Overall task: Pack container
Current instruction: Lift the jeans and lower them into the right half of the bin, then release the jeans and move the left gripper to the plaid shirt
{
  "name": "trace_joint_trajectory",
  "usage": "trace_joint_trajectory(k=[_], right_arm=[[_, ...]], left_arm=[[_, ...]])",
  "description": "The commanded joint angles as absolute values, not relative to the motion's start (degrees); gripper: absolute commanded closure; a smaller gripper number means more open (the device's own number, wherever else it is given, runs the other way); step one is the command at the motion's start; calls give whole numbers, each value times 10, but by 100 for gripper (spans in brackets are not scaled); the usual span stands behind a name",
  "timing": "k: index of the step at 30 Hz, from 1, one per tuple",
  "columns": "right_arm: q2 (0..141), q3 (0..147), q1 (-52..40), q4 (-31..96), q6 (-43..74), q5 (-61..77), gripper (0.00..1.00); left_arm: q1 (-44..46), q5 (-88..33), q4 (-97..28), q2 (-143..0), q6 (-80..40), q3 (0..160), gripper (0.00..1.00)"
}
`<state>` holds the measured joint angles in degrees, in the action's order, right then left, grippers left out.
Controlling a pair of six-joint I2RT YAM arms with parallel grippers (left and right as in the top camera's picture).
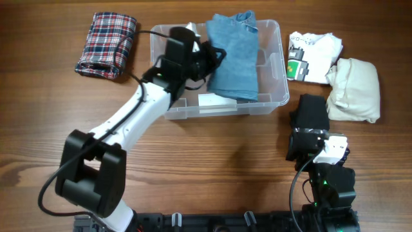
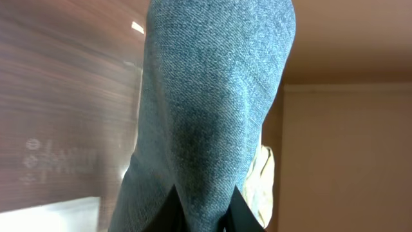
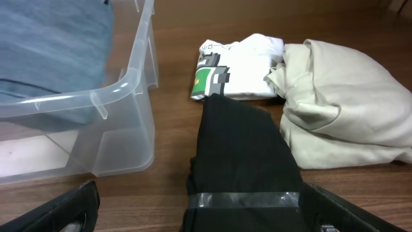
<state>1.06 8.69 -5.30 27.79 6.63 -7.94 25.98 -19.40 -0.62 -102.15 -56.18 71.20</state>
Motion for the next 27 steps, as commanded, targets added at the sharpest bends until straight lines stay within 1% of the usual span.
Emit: trace_joint_trajectory(k=[1,6,7,8,9,10,11,12,13,17,19,23,25,26,27], right_arm=[[8,86,-50,277,76,-76,0],[8,86,-50,277,76,-76,0],[8,86,-50,277,76,-76,0],[8,86,-50,277,77,-76,0],[8,86,-50,277,77,-76,0],[8,86,-50,277,76,-76,0],[8,86,-50,277,77,-76,0],[8,86,-50,277,77,-76,0],[8,86,-50,277,76,-76,0],[8,86,-50,277,77,-76,0],[8,86,-50,277,77,-76,0],[8,86,-50,277,77,-76,0],[8,86,-50,277,77,-76,0],[8,86,-50,277,76,-76,0],[8,86,-50,277,76,-76,0]], left_arm=[[293,-129,7,-1027,-628,726,96],[330,-98,-4,-1048,-663,726,96],[334,-82,-12,-1048,-663,726,90],[335,-69,-18,-1048,-663,726,56],[335,-70,-19,-1048,-663,726,45],[333,-70,-20,-1048,-662,726,25],[328,-82,-20,-1046,-642,726,19],[318,-108,-22,-1039,-602,726,9],[308,-126,-34,-1031,-580,726,0],[258,-141,-126,-986,-491,726,0],[199,-141,-195,-940,-410,726,0],[13,-152,-290,-882,-255,726,0],[-73,-175,-308,-892,-208,726,0],[-166,-218,-305,-923,-158,726,0],[-186,-225,-302,-933,-147,726,0]])
